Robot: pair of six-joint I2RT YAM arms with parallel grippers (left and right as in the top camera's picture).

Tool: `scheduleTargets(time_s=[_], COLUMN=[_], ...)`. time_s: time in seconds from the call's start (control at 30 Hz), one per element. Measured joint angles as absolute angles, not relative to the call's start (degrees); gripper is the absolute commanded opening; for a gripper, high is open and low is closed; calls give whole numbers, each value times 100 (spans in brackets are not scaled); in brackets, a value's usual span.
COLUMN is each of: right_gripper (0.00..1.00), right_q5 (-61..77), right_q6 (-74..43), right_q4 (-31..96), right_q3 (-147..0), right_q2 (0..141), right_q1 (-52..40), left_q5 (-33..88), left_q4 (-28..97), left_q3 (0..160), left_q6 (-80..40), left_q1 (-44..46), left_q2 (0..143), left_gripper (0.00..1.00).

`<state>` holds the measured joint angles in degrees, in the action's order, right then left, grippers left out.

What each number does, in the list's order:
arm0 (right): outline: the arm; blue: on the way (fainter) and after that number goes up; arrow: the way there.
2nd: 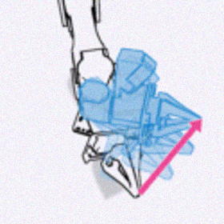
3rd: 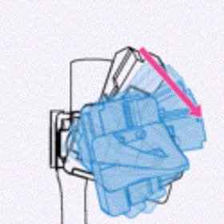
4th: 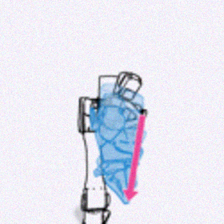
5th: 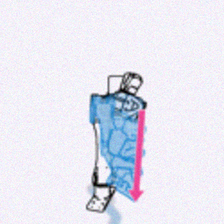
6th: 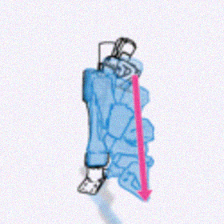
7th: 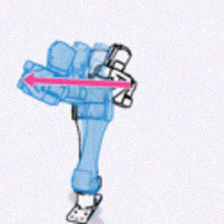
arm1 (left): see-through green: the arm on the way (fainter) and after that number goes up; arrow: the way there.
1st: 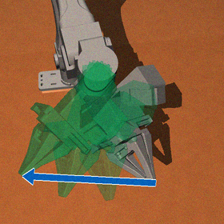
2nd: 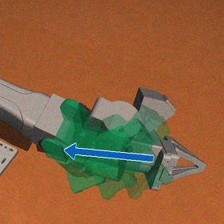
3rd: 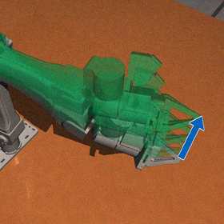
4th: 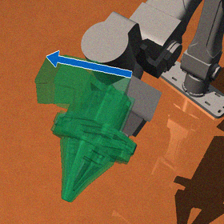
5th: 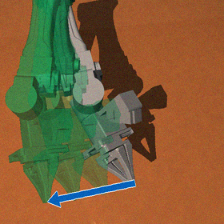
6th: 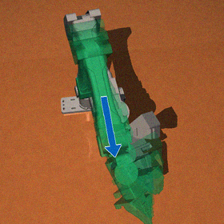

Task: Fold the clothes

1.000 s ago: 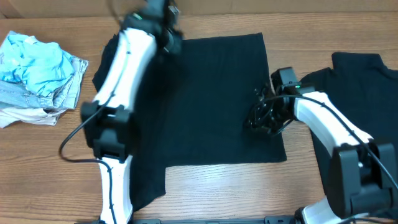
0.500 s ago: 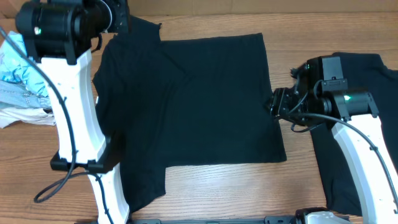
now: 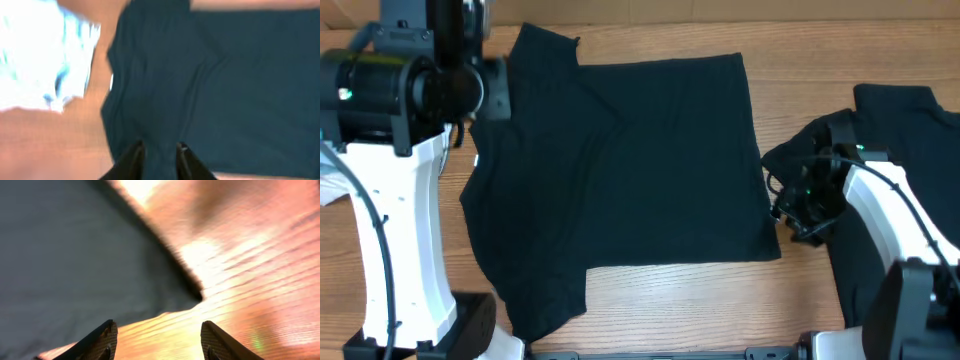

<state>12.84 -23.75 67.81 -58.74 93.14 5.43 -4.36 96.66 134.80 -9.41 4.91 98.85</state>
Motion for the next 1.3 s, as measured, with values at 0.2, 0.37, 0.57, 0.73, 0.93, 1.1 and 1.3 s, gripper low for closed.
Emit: scheduleTargets(time_s=[0.2, 0.37, 0.57, 0.73, 0.93, 1.1, 1.3], right_gripper=[55, 48, 47, 39, 25, 16, 5], right_q5=[1527, 1697, 1765, 1778, 1828, 1863, 1861], right_q6=[-2379, -2460, -2591, -2884, -3175, -3205, -2869], right_q4=[6499, 6097, 5951, 5623, 5476, 5465, 5612], right_q3=[-5422, -5100, -4906, -4801, -4615, -4604, -4622], right_q2=[9504, 9504, 9504, 9504, 9500, 9500, 9500], right_q1=[882, 880, 880, 880, 886, 886, 886], left_q5=[-475, -475, -412, -318, -257, -220, -193], left_q4=[9671, 9662, 9673, 9452, 9037, 9017, 8952], left_q3=[11712, 10477, 9266, 8477, 7505, 7157, 7153], left_q6=[-1205, -1413, -1643, -1664, -1691, -1791, -1907], left_q1=[185, -93, -506, -589, -589, -589, -589], left_q2=[9710, 9282, 8440, 8239, 8246, 8252, 8252], left_gripper=[28, 35, 38, 40, 39, 56, 66])
